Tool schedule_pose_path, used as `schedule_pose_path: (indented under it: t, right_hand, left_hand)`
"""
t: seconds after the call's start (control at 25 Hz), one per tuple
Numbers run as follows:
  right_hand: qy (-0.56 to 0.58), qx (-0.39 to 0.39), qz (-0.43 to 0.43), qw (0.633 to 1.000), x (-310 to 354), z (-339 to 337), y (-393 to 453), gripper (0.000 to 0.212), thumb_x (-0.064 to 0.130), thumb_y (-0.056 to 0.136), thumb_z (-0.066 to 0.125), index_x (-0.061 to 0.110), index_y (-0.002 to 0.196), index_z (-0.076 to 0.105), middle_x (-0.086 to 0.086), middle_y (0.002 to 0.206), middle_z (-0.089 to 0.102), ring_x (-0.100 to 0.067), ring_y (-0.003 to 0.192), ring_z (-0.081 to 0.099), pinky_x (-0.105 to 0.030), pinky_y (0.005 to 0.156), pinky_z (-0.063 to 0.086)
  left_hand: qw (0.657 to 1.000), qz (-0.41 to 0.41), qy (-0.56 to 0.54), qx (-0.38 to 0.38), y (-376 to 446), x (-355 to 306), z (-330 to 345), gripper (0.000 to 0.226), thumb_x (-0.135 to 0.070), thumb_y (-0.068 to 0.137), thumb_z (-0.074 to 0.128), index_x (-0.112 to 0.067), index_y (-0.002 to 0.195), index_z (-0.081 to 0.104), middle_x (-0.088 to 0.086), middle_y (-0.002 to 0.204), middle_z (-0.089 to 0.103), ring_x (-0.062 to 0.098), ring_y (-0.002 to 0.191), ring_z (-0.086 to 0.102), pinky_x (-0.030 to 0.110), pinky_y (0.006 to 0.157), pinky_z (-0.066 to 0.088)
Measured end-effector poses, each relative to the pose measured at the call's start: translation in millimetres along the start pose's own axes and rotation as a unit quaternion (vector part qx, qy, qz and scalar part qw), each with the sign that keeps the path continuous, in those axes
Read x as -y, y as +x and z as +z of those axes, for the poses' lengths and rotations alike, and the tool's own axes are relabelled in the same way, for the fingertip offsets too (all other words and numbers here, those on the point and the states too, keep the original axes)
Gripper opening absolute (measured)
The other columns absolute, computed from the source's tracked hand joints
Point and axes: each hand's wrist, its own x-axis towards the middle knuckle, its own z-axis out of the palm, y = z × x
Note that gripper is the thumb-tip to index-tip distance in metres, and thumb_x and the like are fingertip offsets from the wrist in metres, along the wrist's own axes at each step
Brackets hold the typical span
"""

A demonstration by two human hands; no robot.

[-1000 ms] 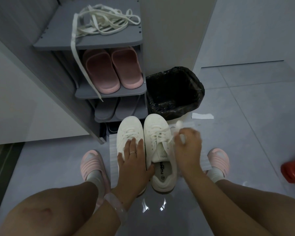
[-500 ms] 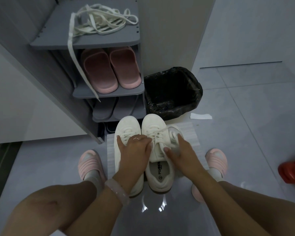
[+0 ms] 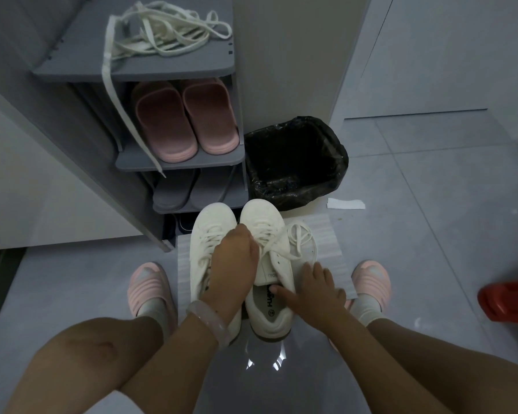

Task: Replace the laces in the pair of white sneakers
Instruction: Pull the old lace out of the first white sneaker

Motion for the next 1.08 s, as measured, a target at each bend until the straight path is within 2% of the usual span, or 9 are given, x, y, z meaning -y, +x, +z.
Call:
schedule_pose_path:
  t: [0.12, 0.2, 0.36, 0.48, 0.56, 0.68, 0.84, 0.96, 1.08]
  right_hand:
    - [0.008, 0.030, 0.002, 1.000, -2, 3, 2, 0.086, 0.077, 0.078, 0.034, 0.016, 0.138, 0.032, -0.007, 0.155, 0.008, -0.030, 0.143, 0.005, -0.057, 0.109, 0.018]
    - [0.017, 0.040, -0.009, 0.999, -5, 7, 7, 0.088, 0.082, 0.074, 0.031, 0.019, 0.136, 0.035, -0.010, 0.155, 0.007, -0.033, 0.142, 0.004, -0.057, 0.110, 0.018]
    - [0.041, 0.040, -0.045, 0.997, -9, 14, 16, 0.114, 0.098, 0.043, 0.013, 0.043, 0.143, 0.019, -0.010, 0.158, 0.003, -0.033, 0.144, -0.006, -0.057, 0.112, 0.012]
    - [0.035, 0.047, -0.052, 0.997, -11, 14, 16, 0.113, 0.099, 0.041, 0.010, 0.048, 0.143, 0.008, -0.011, 0.158, -0.002, -0.034, 0.144, -0.008, -0.059, 0.112, 0.011]
    - [0.031, 0.045, -0.047, 0.997, -10, 14, 16, 0.110, 0.096, 0.043, 0.009, 0.051, 0.142, 0.007, -0.013, 0.157, -0.002, -0.034, 0.144, -0.008, -0.059, 0.111, 0.012]
    - [0.036, 0.041, -0.045, 0.998, -8, 13, 14, 0.106, 0.093, 0.045, 0.009, 0.051, 0.142, 0.008, -0.013, 0.157, -0.002, -0.034, 0.144, -0.008, -0.058, 0.112, 0.012]
    - [0.033, 0.045, -0.043, 0.998, -8, 13, 14, 0.105, 0.093, 0.048, 0.010, 0.050, 0.143, 0.007, -0.013, 0.157, -0.002, -0.034, 0.144, -0.009, -0.059, 0.112, 0.011]
    - [0.036, 0.044, -0.039, 0.998, -8, 12, 12, 0.105, 0.097, 0.051, 0.012, 0.047, 0.143, 0.013, -0.011, 0.157, 0.001, -0.036, 0.143, -0.003, -0.060, 0.111, 0.013]
    - [0.039, 0.044, -0.047, 0.997, -8, 12, 12, 0.113, 0.099, 0.043, 0.009, 0.047, 0.143, 0.011, -0.010, 0.157, 0.000, -0.034, 0.143, -0.003, -0.059, 0.111, 0.014]
  left_hand:
    - [0.999, 0.011, -0.029, 0.019, 1, 5, -5, 0.021, -0.015, 0.096, 0.041, -0.001, 0.100, 0.055, 0.013, 0.103, 0.056, 0.027, 0.094, 0.055, 0.034, 0.080, 0.040]
    - [0.998, 0.018, 0.040, 0.055, -1, 10, -8, 0.025, -0.026, 0.096, 0.042, -0.007, 0.101, 0.059, 0.008, 0.104, 0.060, 0.023, 0.096, 0.056, 0.034, 0.088, 0.040]
    - [0.990, 0.009, 0.131, 0.049, -12, 6, -2, 0.024, -0.029, 0.098, 0.035, -0.015, 0.100, 0.054, 0.000, 0.100, 0.062, 0.019, 0.098, 0.058, 0.037, 0.103, 0.032]
    - [0.999, -0.002, 0.033, -0.003, -9, 1, -3, 0.021, -0.018, 0.098, 0.033, -0.007, 0.100, 0.050, 0.010, 0.091, 0.063, 0.027, 0.088, 0.060, 0.038, 0.085, 0.043]
    - [0.999, 0.002, 0.009, -0.047, -5, 3, -6, 0.018, -0.015, 0.097, 0.034, -0.007, 0.099, 0.051, 0.009, 0.087, 0.064, 0.027, 0.085, 0.060, 0.039, 0.089, 0.041]
    - [0.998, -0.036, 0.051, -0.001, -8, 11, -5, 0.024, -0.031, 0.096, 0.038, -0.014, 0.105, 0.053, 0.001, 0.100, 0.063, 0.021, 0.103, 0.056, 0.042, 0.110, 0.022]
    - [0.993, -0.036, 0.102, 0.057, -12, 10, -3, 0.024, -0.034, 0.098, 0.036, -0.018, 0.099, 0.055, -0.004, 0.100, 0.061, 0.015, 0.103, 0.055, 0.043, 0.113, 0.014]
    - [0.997, -0.011, 0.077, -0.007, -10, 5, -9, 0.019, -0.021, 0.097, 0.038, -0.014, 0.097, 0.055, 0.000, 0.094, 0.061, 0.019, 0.091, 0.056, 0.037, 0.100, 0.029]
    - [0.981, 0.009, -0.031, -0.193, 4, 8, -26, 0.018, -0.013, 0.092, 0.044, -0.007, 0.086, 0.060, 0.004, 0.075, 0.056, 0.021, 0.070, 0.050, 0.041, 0.082, 0.040]
